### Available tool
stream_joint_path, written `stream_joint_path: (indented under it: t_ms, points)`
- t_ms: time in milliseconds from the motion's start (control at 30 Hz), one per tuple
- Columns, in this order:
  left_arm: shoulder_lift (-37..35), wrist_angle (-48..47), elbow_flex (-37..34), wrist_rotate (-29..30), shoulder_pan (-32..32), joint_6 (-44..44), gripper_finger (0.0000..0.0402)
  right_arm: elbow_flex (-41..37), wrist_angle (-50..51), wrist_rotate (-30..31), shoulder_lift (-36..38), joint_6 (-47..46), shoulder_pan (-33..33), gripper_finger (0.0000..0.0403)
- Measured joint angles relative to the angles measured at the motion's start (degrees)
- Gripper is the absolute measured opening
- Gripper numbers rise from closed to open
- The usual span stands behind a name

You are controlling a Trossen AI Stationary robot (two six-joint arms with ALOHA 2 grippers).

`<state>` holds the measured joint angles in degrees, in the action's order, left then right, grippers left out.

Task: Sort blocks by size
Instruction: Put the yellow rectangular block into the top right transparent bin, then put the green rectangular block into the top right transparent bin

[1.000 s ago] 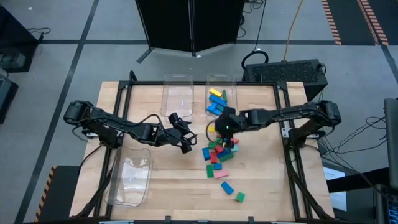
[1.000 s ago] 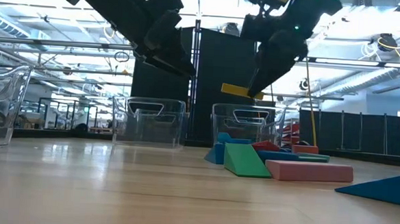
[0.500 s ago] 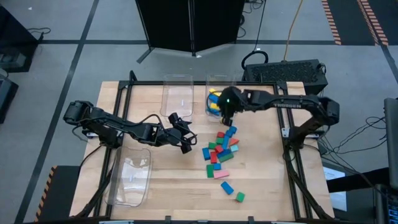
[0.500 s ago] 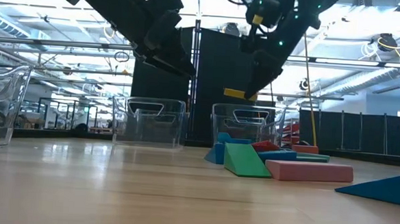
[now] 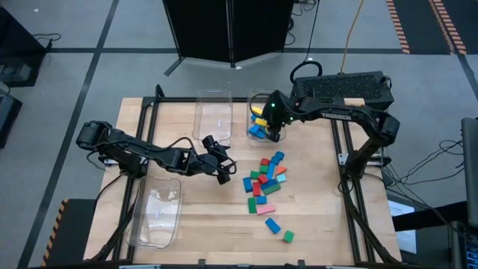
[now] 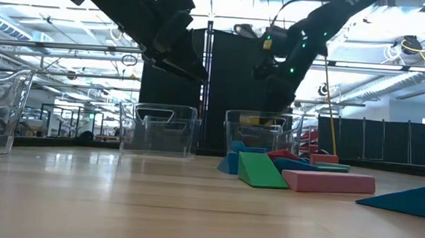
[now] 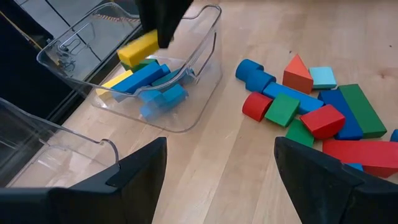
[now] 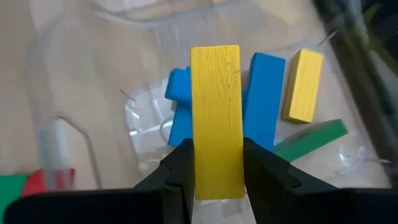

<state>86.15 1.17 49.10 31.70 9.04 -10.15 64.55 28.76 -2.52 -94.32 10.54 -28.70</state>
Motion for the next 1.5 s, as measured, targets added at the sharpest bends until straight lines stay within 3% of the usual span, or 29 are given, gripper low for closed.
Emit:
stream_joint_path:
  t_ms: [367,700,1200,1500]
  points:
    - [0.0,-0.2,0.0,0.0,0.0,0.4,0.0297,0.0,0.0,-1.0,-4.6,0.5,-2.7,0.0097]
    - [0.0,-0.2,0.0,0.0,0.0,0.3,0.0297,0.2,-0.4,-7.9,-8.5,1.6,-3.2,0.0098]
    - [0.0,-0.4,0.0,0.0,0.0,0.4,0.0297,2.2,-0.4,-5.9,-8.2,2.4,-3.1,0.0168]
    - [0.0,-0.4,0.0,0.0,0.0,0.4,0.0297,3.5,0.0,-5.8,-8.0,-1.1,-3.1,0.0156]
